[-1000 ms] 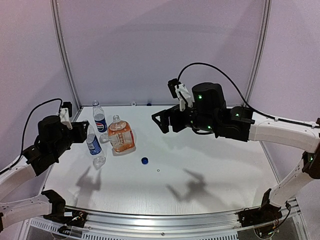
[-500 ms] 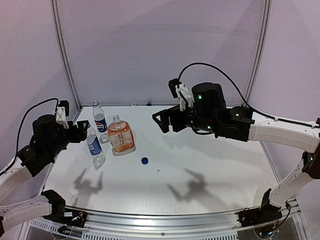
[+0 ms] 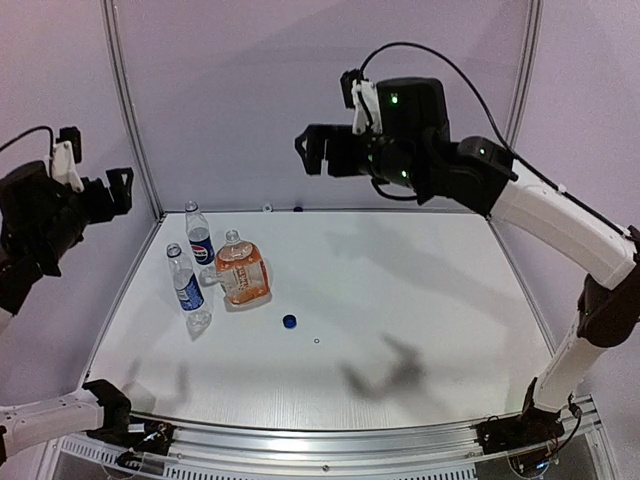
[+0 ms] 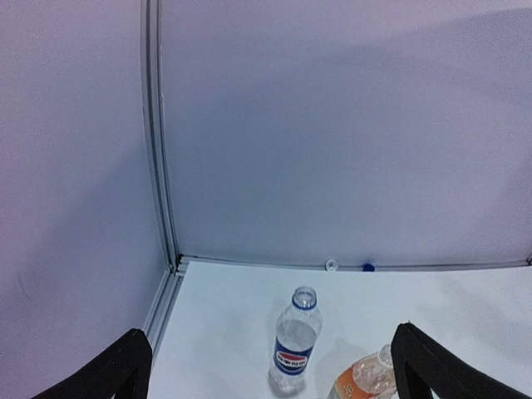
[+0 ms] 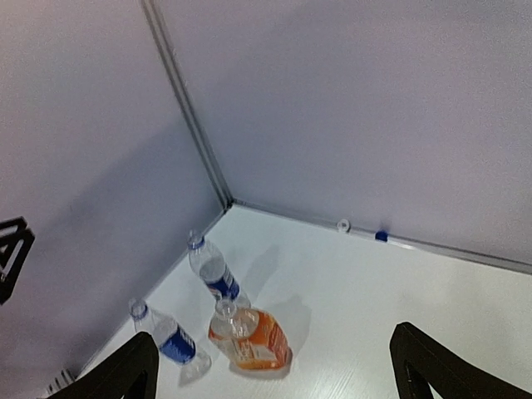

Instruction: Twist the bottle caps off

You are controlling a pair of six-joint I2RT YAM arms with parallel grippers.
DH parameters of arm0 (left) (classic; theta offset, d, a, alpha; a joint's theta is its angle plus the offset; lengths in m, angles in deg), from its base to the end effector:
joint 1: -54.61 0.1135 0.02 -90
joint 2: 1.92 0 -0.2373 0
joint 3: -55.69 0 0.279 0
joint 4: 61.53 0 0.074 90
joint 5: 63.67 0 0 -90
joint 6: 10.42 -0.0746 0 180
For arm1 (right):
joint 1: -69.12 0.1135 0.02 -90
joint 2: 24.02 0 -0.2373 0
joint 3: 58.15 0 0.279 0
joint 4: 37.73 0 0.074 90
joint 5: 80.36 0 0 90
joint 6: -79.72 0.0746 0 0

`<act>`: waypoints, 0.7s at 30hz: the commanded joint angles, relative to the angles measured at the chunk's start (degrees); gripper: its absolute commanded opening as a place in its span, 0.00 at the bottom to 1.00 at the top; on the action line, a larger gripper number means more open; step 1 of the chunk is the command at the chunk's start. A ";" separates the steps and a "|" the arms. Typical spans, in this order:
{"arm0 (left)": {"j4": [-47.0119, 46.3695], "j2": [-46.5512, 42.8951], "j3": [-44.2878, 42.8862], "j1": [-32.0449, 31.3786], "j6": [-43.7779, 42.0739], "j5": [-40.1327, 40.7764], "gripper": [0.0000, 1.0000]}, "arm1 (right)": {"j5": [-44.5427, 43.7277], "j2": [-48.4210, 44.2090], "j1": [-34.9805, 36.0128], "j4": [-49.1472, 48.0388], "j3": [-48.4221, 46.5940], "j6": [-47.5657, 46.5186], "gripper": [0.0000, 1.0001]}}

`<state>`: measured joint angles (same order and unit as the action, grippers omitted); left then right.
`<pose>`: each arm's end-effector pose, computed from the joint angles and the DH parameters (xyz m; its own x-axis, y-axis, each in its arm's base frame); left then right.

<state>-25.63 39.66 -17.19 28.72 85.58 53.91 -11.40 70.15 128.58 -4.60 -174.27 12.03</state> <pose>0.2135 -0.0652 0.4047 -0.0688 -0.0696 -0.9952 -0.0355 0.9971 -0.0673 0.2451 0.3627 0.4266 -0.3284 0.1407 -0.9340 -0.5407 0.7828 0.3080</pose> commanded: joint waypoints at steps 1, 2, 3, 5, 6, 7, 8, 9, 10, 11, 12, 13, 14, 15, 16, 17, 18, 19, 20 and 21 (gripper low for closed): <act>8.85 5.61 -12.02 0.22 -3.30 2.33 0.99 | -11.78 6.97 0.04 15.37 -18.62 2.82 0.99; 9.42 6.97 -14.67 0.29 -3.93 1.73 0.99 | -13.18 7.69 0.08 16.14 -21.96 1.61 0.99; 9.73 7.69 -17.14 0.31 -4.51 1.02 0.99 | -14.62 7.82 0.05 16.22 -24.00 0.86 0.99; 10.12 9.59 -21.82 0.39 -5.52 0.10 0.99 | -16.32 7.09 0.04 15.04 -25.92 -0.31 0.99; 10.18 10.10 -23.72 0.40 -5.77 -0.37 0.99 | -15.21 6.48 0.08 14.30 -26.51 -1.41 0.99; 10.06 10.73 -25.41 0.40 -5.82 -1.00 0.99 | -13.72 5.84 0.05 13.25 -26.62 -2.69 0.99; 9.94 11.18 -27.33 0.40 -6.83 -1.48 0.99 | -12.59 4.98 0.11 12.30 -26.22 -3.11 0.99; 9.92 11.96 -28.61 0.40 -7.20 -2.00 0.99 | -11.98 4.06 0.16 11.28 -25.71 -2.95 0.99; 9.80 12.34 -29.71 0.40 -7.45 -2.46 0.99 | -11.73 3.26 0.13 10.29 -25.11 -2.63 0.99; 9.68 12.86 -30.77 0.40 -7.55 -2.98 0.99 | -11.78 2.46 0.15 9.40 -24.35 -2.14 0.99; 9.65 13.54 -31.84 0.40 -7.72 -3.43 0.99 | -11.97 1.58 0.13 8.28 -23.27 -1.80 0.99; 9.54 13.95 -32.84 0.40 -7.94 -3.88 0.99 | -12.20 0.76 0.14 7.24 -22.01 -1.67 0.99; 9.41 14.52 -33.65 0.40 -8.13 -4.19 0.99 | -12.34 -0.02 0.18 6.48 -20.86 -1.59 0.99; 9.45 14.96 -34.58 0.40 -8.21 -4.53 0.99 | -12.48 -0.71 0.14 5.86 -19.63 -1.32 0.99; 9.67 15.69 -35.22 0.40 -8.35 -5.04 0.99 | -12.63 -1.57 0.28 5.40 -18.39 -0.88 0.99; 9.88 16.04 -35.80 0.40 -8.33 -5.38 0.99 | -12.78 -2.44 0.29 4.81 -16.76 -0.38 0.99; 10.06 16.42 -36.10 0.40 -8.21 -5.64 0.99 | -12.48 -3.36 0.25 4.04 -14.88 0.15 0.99; 10.28 16.56 -36.26 0.40 -7.90 -5.87 0.99 | -11.89 -4.40 0.23 3.19 -13.23 0.31 0.99; 10.61 16.55 -36.37 0.40 -7.47 -6.09 0.99 | -11.16 -5.20 0.22 2.52 -11.72 0.41 0.99; 11.04 16.45 -36.27 0.40 -7.24 -6.39 0.99 | -10.77 -5.80 0.28 2.09 -10.60 0.50 0.99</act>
<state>-17.36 55.31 -52.82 28.78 78.68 49.80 -23.16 67.15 128.58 0.60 -189.57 11.30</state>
